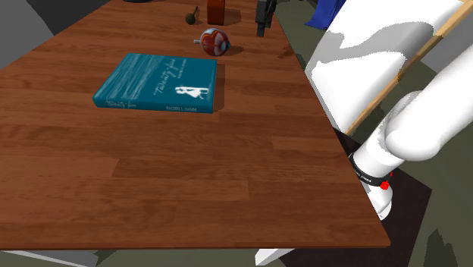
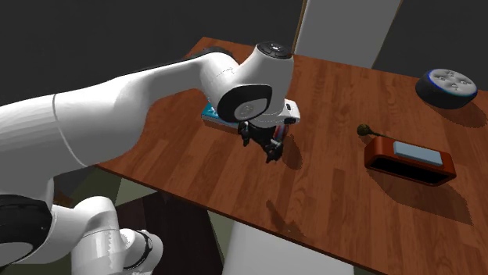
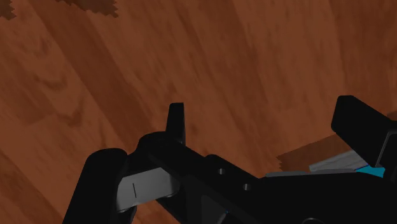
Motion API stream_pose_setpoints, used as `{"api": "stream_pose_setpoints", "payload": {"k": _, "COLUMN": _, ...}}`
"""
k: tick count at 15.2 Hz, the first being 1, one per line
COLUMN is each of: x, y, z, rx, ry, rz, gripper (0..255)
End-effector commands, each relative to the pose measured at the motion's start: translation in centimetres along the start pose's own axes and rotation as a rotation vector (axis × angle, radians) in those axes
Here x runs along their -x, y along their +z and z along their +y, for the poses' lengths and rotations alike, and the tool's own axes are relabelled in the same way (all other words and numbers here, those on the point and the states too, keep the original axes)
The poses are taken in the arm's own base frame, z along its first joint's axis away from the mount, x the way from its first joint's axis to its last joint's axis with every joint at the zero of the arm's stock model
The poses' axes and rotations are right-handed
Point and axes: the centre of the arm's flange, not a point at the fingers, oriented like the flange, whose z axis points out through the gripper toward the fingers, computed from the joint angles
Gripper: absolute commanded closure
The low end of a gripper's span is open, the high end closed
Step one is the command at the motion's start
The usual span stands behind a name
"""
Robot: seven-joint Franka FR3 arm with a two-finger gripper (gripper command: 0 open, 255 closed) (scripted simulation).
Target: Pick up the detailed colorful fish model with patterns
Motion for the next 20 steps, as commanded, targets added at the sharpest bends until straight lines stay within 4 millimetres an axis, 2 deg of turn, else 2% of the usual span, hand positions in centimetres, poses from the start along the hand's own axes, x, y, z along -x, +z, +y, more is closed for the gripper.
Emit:
{"api": "stream_pose_setpoints", "payload": {"k": 1, "x": -2.7, "y": 0.4, "z": 0.3, "rx": -0.004, "ry": -0.035, "rz": 0.005, "gripper": 0}}
{"api": "stream_pose_setpoints", "payload": {"k": 13, "x": -17.9, "y": 0.6, "z": -1.5, "rx": -0.030, "ry": -0.237, "rz": 0.033, "gripper": 0}}
{"api": "stream_pose_setpoints", "payload": {"k": 14, "x": -18.3, "y": 0.6, "z": -1.6, "rx": -0.030, "ry": -0.242, "rz": 0.034, "gripper": 0}}
{"api": "stream_pose_setpoints", "payload": {"k": 20, "x": -18.5, "y": 3.8, "z": -1.6, "rx": -0.030, "ry": -0.242, "rz": 0.034, "gripper": 0}}
